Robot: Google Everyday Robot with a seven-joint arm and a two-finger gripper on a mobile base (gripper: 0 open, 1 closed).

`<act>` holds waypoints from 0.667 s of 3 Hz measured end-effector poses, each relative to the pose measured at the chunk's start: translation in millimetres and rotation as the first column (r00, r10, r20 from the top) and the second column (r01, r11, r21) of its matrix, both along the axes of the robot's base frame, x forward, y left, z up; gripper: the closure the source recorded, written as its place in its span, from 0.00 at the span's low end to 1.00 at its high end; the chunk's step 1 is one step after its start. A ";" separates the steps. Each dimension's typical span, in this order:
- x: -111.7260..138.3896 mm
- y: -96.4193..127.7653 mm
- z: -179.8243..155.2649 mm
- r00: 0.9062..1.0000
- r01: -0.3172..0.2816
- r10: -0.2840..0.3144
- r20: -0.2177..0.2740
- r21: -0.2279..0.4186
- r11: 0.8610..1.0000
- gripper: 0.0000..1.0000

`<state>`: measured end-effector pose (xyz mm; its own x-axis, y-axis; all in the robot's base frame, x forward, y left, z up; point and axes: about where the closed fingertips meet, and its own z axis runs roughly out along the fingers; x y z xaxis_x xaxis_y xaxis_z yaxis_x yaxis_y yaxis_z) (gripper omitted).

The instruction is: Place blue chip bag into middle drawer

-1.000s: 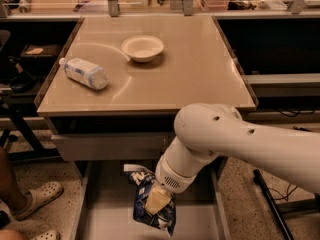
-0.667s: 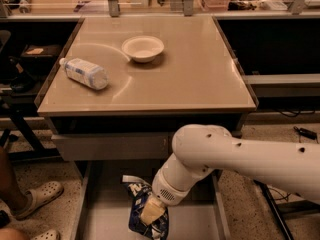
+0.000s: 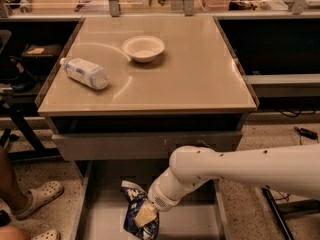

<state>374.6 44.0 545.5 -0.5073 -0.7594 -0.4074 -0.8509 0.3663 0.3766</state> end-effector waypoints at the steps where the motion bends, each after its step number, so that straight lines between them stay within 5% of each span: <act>1: -0.9 1.8 -6.2 1.000 0.005 -0.004 -0.011 0.007 1.000 1.00; 2: -2.3 4.3 -14.7 1.000 0.010 -0.010 -0.024 0.025 1.000 1.00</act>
Offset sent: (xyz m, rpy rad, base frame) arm -0.0023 0.0068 -0.0253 0.0493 0.0397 -0.0221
